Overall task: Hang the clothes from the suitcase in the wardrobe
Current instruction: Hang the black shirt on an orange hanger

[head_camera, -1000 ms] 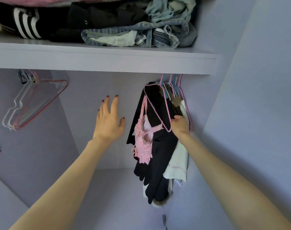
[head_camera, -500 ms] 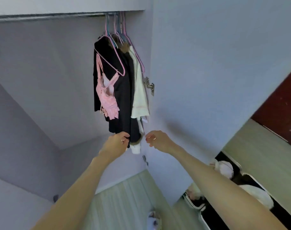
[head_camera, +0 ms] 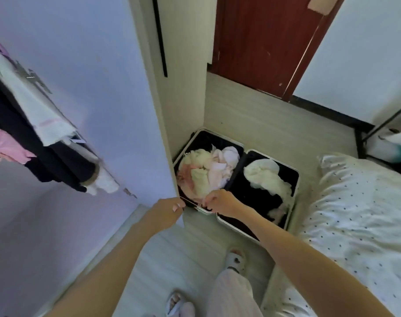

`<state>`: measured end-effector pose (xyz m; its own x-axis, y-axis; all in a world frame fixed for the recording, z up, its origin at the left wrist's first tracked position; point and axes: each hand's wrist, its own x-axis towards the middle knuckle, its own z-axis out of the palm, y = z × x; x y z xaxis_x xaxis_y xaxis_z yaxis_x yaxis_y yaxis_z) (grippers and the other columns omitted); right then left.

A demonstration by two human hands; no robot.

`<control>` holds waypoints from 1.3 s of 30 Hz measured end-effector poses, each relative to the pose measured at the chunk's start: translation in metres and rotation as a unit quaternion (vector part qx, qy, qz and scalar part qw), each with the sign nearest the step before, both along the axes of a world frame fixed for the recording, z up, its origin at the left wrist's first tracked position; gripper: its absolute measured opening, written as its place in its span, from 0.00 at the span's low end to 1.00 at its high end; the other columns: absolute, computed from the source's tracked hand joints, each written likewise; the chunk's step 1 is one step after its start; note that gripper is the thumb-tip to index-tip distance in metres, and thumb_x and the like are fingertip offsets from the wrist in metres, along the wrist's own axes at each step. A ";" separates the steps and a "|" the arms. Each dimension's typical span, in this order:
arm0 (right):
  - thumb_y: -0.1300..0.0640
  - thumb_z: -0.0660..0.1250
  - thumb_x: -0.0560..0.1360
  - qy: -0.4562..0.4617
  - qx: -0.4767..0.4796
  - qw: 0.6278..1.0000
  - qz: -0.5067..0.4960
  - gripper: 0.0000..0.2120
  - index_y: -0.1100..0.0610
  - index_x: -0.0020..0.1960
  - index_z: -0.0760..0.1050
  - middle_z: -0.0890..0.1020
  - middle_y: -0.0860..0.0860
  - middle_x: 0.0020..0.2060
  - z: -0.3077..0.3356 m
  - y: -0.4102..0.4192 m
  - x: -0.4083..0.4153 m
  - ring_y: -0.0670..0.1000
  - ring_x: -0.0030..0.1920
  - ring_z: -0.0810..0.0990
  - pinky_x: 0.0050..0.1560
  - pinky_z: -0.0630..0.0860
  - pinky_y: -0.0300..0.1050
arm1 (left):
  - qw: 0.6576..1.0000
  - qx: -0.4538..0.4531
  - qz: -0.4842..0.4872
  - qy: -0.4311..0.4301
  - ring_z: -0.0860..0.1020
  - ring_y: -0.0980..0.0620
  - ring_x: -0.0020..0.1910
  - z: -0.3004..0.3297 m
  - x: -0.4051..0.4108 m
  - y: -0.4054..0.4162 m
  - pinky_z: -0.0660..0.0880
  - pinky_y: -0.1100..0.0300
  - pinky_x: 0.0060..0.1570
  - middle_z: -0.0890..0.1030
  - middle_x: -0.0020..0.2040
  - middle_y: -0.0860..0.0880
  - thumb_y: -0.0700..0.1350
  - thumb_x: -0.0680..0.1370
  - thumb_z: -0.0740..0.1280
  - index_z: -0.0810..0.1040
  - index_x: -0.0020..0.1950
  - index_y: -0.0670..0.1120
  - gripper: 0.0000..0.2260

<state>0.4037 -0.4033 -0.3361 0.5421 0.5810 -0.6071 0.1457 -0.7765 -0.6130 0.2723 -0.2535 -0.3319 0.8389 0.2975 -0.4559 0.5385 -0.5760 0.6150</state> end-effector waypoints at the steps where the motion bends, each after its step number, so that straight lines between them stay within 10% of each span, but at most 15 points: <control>1: 0.62 0.60 0.77 -0.001 -0.003 1.000 -0.015 0.12 0.61 0.57 0.78 0.77 0.51 0.43 -0.006 -0.015 0.013 0.49 0.44 0.74 0.47 0.70 0.41 | 1.000 -0.005 -0.014 0.007 0.77 0.50 0.46 -0.006 0.018 -0.011 0.73 0.62 0.47 0.78 0.49 0.49 0.44 0.80 0.60 0.77 0.58 0.48 0.10; 9: 0.60 0.60 0.77 0.027 -0.032 0.990 -0.132 0.10 0.56 0.55 0.76 0.80 0.56 0.53 -0.057 -0.112 0.129 0.59 0.58 0.77 0.60 0.74 0.53 | 0.995 -0.019 -0.081 0.052 0.77 0.45 0.54 -0.063 0.157 -0.079 0.73 0.60 0.51 0.79 0.56 0.43 0.40 0.79 0.59 0.77 0.62 0.45 0.13; 16: 0.56 0.59 0.80 0.034 -0.096 0.981 -0.167 0.14 0.58 0.64 0.72 0.80 0.56 0.55 -0.127 -0.181 0.230 0.56 0.55 0.79 0.51 0.73 0.44 | 0.990 -0.014 -0.091 0.106 0.74 0.42 0.60 -0.150 0.264 -0.114 0.74 0.52 0.55 0.77 0.59 0.41 0.41 0.80 0.57 0.75 0.62 0.46 0.13; 29: 0.56 0.57 0.80 0.014 -0.220 0.975 -0.021 0.16 0.57 0.66 0.69 0.80 0.55 0.55 -0.447 -0.181 0.323 0.56 0.56 0.78 0.50 0.73 0.46 | 0.983 0.018 -0.124 0.133 0.78 0.48 0.49 -0.435 0.372 -0.111 0.74 0.53 0.52 0.79 0.55 0.47 0.41 0.80 0.56 0.74 0.63 0.47 0.14; 39: 0.56 0.64 0.77 -0.152 -0.262 0.946 0.117 0.40 0.56 0.77 0.41 0.47 0.52 0.77 -0.672 -0.142 0.356 0.56 0.77 0.47 0.69 0.63 0.53 | 0.996 0.079 -0.049 -0.003 0.73 0.46 0.57 -0.614 0.402 -0.096 0.69 0.55 0.56 0.76 0.57 0.44 0.37 0.78 0.59 0.75 0.61 0.43 0.14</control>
